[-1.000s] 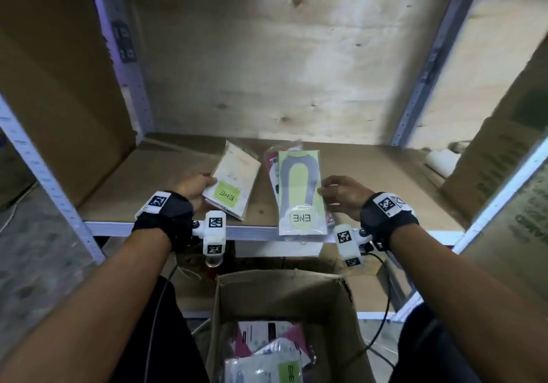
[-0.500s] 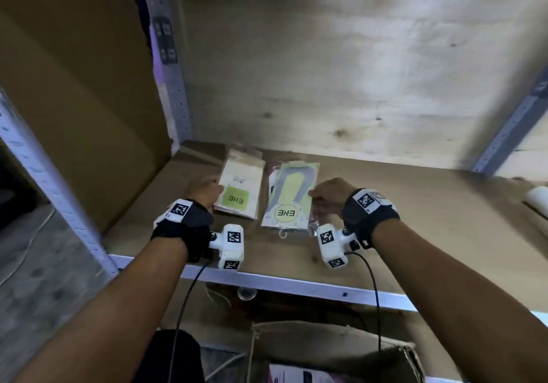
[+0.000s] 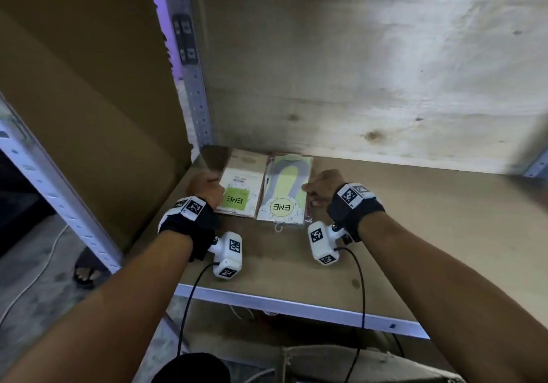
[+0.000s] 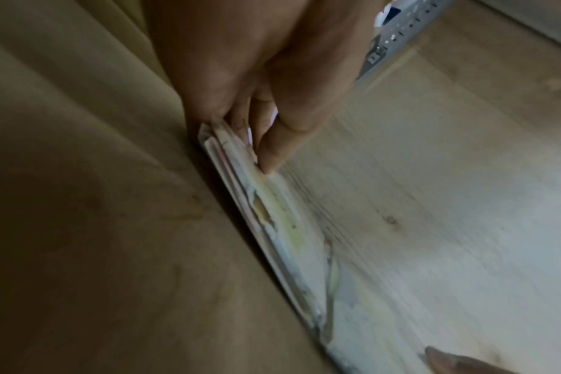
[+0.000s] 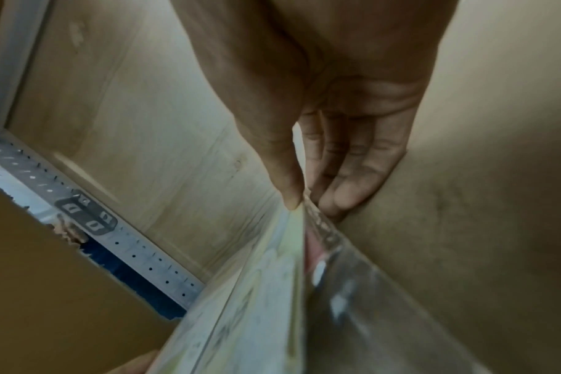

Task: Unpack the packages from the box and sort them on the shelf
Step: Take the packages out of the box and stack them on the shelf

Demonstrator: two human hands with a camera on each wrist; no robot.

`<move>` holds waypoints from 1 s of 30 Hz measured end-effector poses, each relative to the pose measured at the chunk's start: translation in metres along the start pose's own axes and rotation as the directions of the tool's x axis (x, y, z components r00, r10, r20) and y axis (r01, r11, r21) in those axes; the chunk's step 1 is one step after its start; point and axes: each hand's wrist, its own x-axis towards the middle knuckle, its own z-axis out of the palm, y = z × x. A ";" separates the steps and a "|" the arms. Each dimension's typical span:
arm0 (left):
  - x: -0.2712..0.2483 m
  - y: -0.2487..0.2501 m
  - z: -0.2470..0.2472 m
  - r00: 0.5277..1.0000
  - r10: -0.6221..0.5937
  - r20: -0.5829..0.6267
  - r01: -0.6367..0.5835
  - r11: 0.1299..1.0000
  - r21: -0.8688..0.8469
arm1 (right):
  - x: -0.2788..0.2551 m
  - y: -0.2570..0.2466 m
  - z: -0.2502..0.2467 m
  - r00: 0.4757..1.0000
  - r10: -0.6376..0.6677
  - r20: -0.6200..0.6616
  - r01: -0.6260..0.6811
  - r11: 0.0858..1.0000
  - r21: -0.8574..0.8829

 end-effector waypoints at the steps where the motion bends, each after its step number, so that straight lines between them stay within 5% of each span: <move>1: -0.001 0.002 -0.002 1.000 -0.005 -0.002 0.005 0.998 0.062 | -0.002 0.001 0.001 1.000 -0.011 -0.009 0.011 1.000 -0.022; 9: -0.044 0.022 -0.021 0.997 -0.040 0.069 0.026 0.982 0.189 | -0.055 0.009 -0.032 0.993 -0.111 0.036 0.113 0.992 -0.058; 19: -0.189 0.094 -0.027 0.954 0.299 -0.012 -0.298 0.946 -0.125 | -0.175 0.037 -0.097 0.978 -0.183 0.096 0.187 0.982 -0.032; 30: -0.333 0.078 0.019 0.875 0.349 0.335 -0.243 0.916 -0.318 | -0.286 0.127 -0.132 0.978 -0.154 0.141 0.156 0.988 -0.004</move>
